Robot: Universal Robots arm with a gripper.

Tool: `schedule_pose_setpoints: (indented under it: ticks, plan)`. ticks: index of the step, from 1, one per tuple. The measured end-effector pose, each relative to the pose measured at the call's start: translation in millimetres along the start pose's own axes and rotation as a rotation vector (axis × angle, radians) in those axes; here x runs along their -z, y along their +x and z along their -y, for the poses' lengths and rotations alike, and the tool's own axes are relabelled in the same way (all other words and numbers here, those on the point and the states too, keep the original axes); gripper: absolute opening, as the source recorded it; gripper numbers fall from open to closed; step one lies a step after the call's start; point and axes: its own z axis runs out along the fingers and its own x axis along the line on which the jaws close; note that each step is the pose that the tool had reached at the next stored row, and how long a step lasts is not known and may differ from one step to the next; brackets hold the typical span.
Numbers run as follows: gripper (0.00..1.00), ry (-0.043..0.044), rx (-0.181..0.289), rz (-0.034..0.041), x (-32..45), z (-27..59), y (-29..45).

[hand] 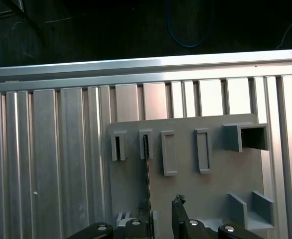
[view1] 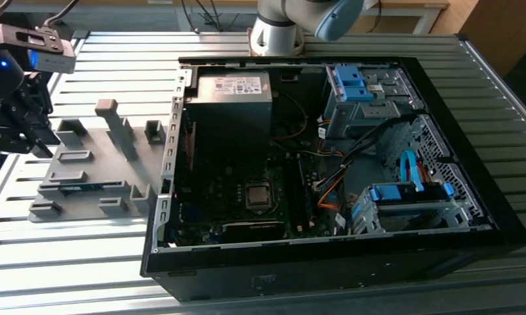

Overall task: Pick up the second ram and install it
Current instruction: 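Pick up the second ram and move it above second insertion slot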

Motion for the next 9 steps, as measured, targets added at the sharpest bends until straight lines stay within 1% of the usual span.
schedule_pose_setpoints:
  ticks: [9]
  plan:
    - [0.33, 0.0000, 0.001, 0.0001, -7.7, 0.0, 0.2]
